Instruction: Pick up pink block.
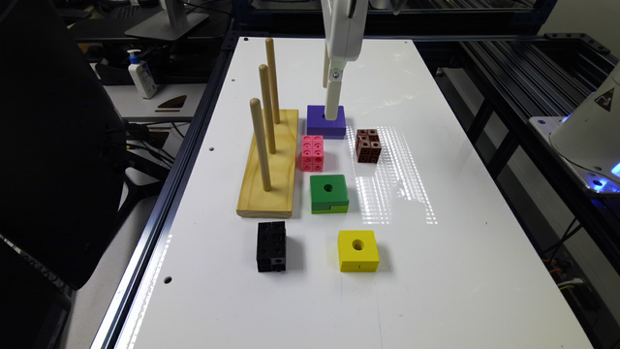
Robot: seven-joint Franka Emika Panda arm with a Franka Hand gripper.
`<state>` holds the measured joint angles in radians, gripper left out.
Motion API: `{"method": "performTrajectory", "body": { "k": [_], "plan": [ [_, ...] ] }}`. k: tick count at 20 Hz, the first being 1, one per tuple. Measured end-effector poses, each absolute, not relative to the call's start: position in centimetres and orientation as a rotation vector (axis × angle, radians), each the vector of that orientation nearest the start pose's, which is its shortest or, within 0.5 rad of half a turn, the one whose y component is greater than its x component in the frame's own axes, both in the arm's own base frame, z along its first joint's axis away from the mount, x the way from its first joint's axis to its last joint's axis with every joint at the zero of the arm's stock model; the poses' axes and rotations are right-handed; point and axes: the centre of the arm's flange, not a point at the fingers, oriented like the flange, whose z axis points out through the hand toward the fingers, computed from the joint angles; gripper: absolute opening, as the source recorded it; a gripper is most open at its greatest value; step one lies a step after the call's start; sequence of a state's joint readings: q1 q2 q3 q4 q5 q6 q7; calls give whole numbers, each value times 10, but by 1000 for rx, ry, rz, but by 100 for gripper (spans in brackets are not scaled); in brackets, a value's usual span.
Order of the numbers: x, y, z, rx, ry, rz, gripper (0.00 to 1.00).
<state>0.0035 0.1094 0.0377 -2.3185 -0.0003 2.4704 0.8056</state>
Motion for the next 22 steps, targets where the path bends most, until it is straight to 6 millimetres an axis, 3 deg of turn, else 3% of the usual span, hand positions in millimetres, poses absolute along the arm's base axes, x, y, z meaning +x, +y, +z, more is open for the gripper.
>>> {"method": "performTrajectory", "body": {
  "k": [6, 13, 19, 22],
  "plan": [
    [527, 24, 296, -2896, 1161, -54, 100],
    [534, 24, 253, -2896, 1162, -38, 100],
    [538, 26, 254, -2894, 1157, -45, 100],
    [539, 28, 243, -2896, 1156, -33, 100]
  ]
}}
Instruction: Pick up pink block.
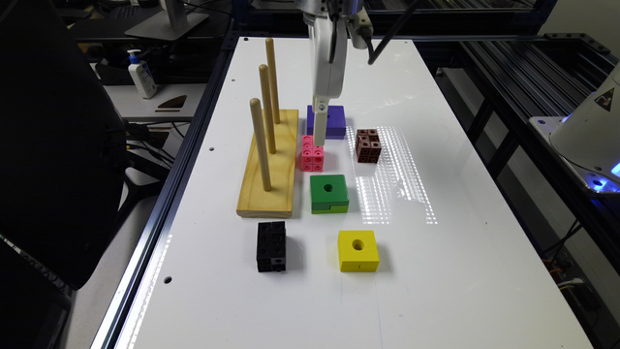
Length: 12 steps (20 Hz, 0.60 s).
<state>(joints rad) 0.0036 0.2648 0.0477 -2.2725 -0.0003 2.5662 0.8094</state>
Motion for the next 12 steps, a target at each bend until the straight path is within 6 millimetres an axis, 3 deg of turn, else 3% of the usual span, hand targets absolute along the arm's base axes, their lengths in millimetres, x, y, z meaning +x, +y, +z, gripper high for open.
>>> {"method": "performTrajectory", "body": {
  "k": [9, 12],
  "plan": [
    [544, 29, 225, -2896, 1157, -23, 100],
    [544, 29, 211, -2896, 1158, -16, 100]
  ]
}}
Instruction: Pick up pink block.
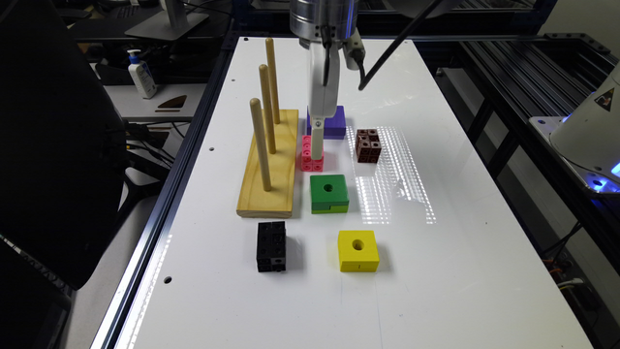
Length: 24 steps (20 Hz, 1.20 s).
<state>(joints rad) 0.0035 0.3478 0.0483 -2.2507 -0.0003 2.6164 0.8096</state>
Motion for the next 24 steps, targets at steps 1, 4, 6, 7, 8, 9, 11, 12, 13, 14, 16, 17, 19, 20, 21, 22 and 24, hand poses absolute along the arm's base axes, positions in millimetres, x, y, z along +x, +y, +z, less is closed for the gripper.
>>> {"method": "performTrajectory", "body": {
  "k": [1, 4, 6, 7, 8, 9, 11, 12, 13, 14, 16, 17, 19, 20, 21, 22, 24],
  "plan": [
    [544, 29, 206, -2896, 1158, -16, 100],
    [546, 29, 198, -2894, 1158, -18, 100],
    [547, 29, 199, -2893, 1157, -21, 100],
    [547, 29, 199, -2892, 1157, -23, 100],
    [548, 29, 200, -2892, 1156, -25, 100],
    [549, 30, 200, -2891, 1154, -27, 100],
    [550, 32, 201, -2890, 1151, -31, 100],
    [550, 32, 202, -2889, 1151, -32, 100],
    [551, 33, 202, -2889, 1150, -33, 100],
    [551, 33, 202, -2888, 1150, -33, 100],
    [551, 33, 202, -2888, 1150, -34, 100],
    [551, 33, 200, -2889, 1151, -30, 100],
    [551, 33, 194, -2890, 1152, -21, 100],
    [551, 33, 190, -2890, 1153, -19, 100],
    [552, 33, 187, -2890, 1153, -18, 100],
    [553, 33, 184, -2890, 1153, -17, 100],
    [556, 33, 182, -2889, 1153, -16, 100]
  ]
}}
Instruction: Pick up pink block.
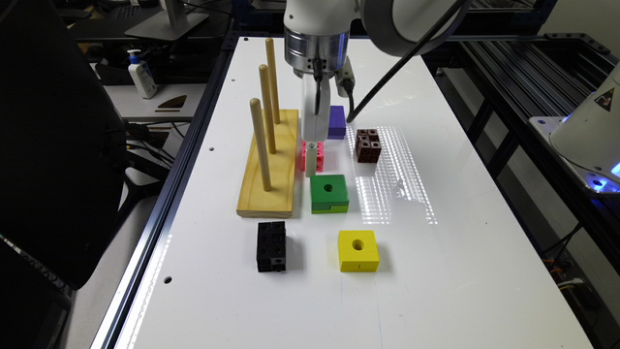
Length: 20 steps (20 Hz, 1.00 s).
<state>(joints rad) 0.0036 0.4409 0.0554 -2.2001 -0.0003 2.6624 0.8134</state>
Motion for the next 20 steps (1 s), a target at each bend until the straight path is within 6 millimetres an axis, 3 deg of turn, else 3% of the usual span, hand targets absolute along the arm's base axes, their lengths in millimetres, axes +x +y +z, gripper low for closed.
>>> {"method": "performTrajectory", "body": {
  "k": [7, 8, 20],
  "plan": [
    [557, 35, 171, -2887, 1157, -13, 100],
    [557, 34, 171, -2886, 1160, -13, 0],
    [558, 32, 176, -2883, 1164, -19, 0]
  ]
}}
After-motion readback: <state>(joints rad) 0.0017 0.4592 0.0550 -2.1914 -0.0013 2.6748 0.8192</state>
